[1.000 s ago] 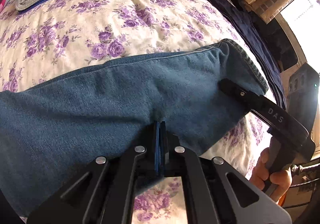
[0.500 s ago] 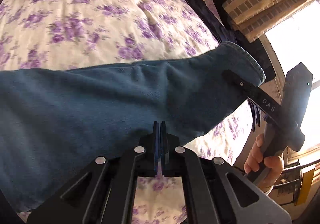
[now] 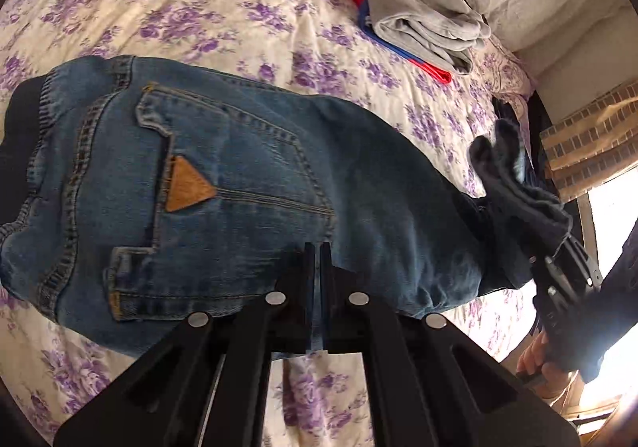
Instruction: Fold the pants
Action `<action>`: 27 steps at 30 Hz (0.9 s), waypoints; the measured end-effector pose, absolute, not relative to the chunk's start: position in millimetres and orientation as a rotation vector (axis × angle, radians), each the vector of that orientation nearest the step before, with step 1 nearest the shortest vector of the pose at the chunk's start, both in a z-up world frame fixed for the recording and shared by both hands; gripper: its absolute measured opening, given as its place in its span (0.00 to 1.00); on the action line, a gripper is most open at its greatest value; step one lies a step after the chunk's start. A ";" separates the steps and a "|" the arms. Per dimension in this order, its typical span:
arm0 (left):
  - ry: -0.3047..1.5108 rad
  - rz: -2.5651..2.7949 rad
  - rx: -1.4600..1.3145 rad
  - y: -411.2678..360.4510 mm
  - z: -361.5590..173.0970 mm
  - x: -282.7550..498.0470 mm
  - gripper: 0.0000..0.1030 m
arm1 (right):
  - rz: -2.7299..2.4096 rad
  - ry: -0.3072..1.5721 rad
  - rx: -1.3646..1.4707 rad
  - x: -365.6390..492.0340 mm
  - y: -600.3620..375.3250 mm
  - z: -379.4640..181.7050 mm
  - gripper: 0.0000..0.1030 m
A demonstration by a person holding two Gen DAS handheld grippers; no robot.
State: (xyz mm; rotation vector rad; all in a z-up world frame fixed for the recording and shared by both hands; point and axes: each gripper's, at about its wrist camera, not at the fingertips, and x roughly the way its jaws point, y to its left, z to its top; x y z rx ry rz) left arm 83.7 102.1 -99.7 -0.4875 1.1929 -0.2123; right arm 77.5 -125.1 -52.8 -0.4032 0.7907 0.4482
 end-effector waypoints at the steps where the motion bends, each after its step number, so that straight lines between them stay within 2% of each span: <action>1: 1.200 -0.213 -0.488 103.5 -102.5 84.1 0.00 | 0.477 0.810 -0.417 76.9 -113.8 -62.6 0.18; 6: 1.218 -0.215 -0.492 107.1 -113.8 85.2 0.00 | 0.523 0.878 -0.460 77.1 -91.4 -99.8 0.19; 8: 1.224 -0.226 -0.510 110.1 -118.3 87.6 0.00 | 0.547 0.891 -0.464 74.3 -93.0 -107.0 0.22; 9: 1.227 -0.230 -0.519 111.2 -120.2 87.5 0.00 | 0.569 0.891 -0.468 71.2 -93.5 -106.5 0.31; 10: 1.229 -0.234 -0.527 112.7 -122.3 87.8 0.01 | 0.607 0.905 -0.452 68.6 -94.1 -103.9 0.48; 12: 1.227 -0.245 -0.533 113.5 -123.2 87.4 0.01 | 0.700 0.956 -0.394 61.9 -95.8 -90.9 0.63; 15: 1.224 -0.250 -0.524 112.7 -122.6 86.3 0.01 | 0.756 0.935 -0.308 58.9 -107.2 -53.6 0.64; 17: 1.223 -0.248 -0.521 112.7 -122.1 85.7 0.01 | 0.726 0.872 -0.244 66.7 -120.1 -30.3 0.63; 18: 1.223 -0.248 -0.521 112.6 -122.0 85.5 0.01 | 0.687 0.849 -0.248 72.4 -123.7 -25.1 0.52; 19: 1.223 -0.249 -0.523 112.7 -122.0 85.5 0.01 | 0.657 0.849 -0.260 79.5 -124.5 -25.4 0.27; 20: 1.224 -0.251 -0.524 113.1 -122.1 86.0 0.01 | 0.645 0.881 -0.257 87.4 -123.8 -31.6 0.20; 25: 1.226 -0.263 -0.531 114.7 -123.5 86.4 0.01 | 0.611 1.116 -0.278 113.4 -110.2 -106.9 0.18; 27: 1.228 -0.267 -0.532 115.5 -124.6 86.6 0.01 | 0.603 1.103 -0.265 111.1 -110.7 -118.1 0.18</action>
